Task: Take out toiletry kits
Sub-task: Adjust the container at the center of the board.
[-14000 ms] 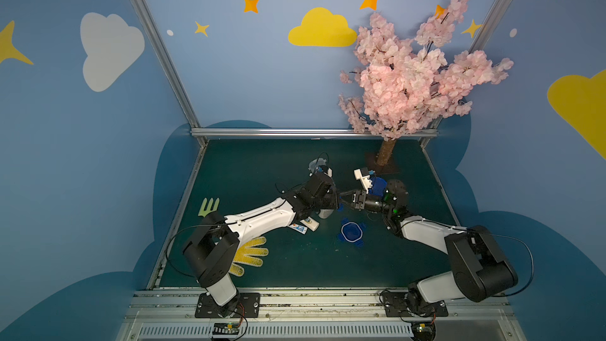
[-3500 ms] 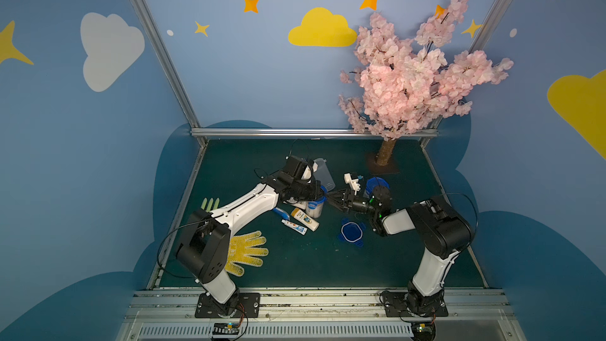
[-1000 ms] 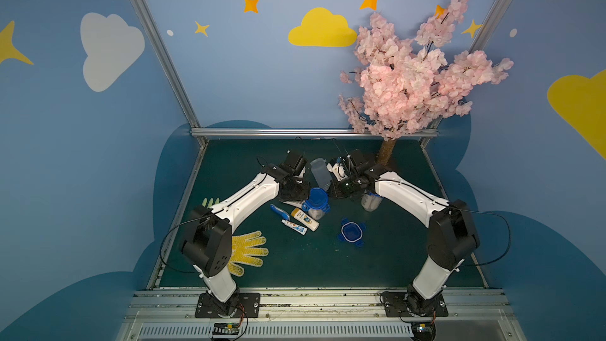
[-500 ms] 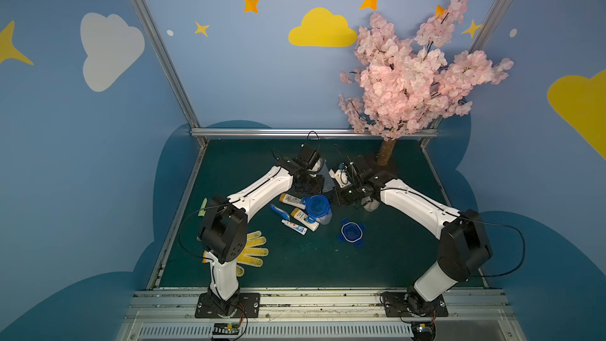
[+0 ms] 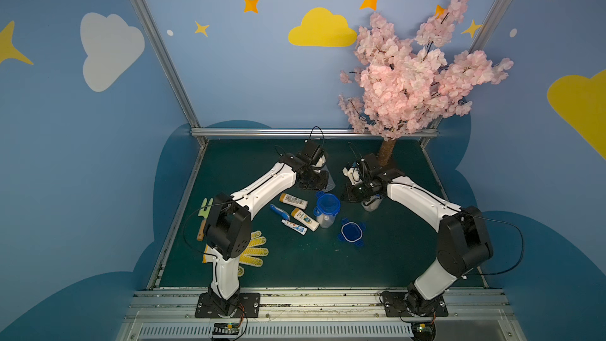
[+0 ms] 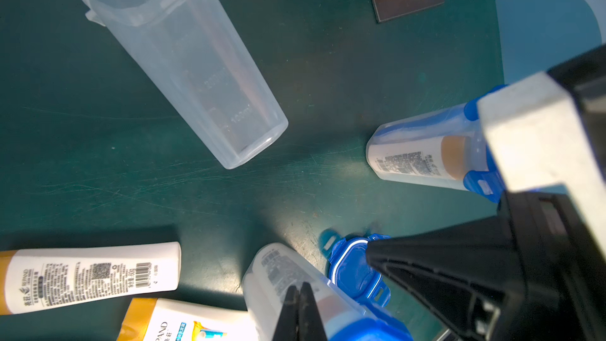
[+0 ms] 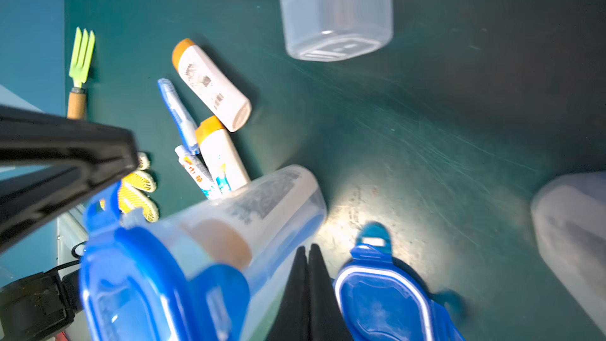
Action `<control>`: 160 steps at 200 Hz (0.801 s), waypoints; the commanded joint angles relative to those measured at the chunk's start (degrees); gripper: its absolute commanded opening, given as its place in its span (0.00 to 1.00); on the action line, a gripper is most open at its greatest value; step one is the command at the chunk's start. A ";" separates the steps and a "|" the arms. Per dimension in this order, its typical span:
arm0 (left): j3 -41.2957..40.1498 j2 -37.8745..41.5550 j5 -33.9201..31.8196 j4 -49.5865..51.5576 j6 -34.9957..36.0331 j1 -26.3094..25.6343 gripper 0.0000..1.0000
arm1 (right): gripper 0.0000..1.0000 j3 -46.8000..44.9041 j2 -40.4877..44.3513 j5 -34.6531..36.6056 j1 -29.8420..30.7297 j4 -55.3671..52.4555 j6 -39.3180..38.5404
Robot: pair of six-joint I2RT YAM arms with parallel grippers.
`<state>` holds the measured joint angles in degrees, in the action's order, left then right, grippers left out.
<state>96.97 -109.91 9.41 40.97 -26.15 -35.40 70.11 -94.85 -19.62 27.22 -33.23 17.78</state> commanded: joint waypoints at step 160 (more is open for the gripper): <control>-9.80 18.60 -6.61 1.96 -0.03 -6.22 0.03 | 0.00 8.88 -5.85 -6.37 -0.81 2.04 1.82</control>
<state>86.46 -89.23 1.39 42.78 -26.98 -39.70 79.29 -102.24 -28.29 27.59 -29.06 19.75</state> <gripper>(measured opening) 0.048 0.048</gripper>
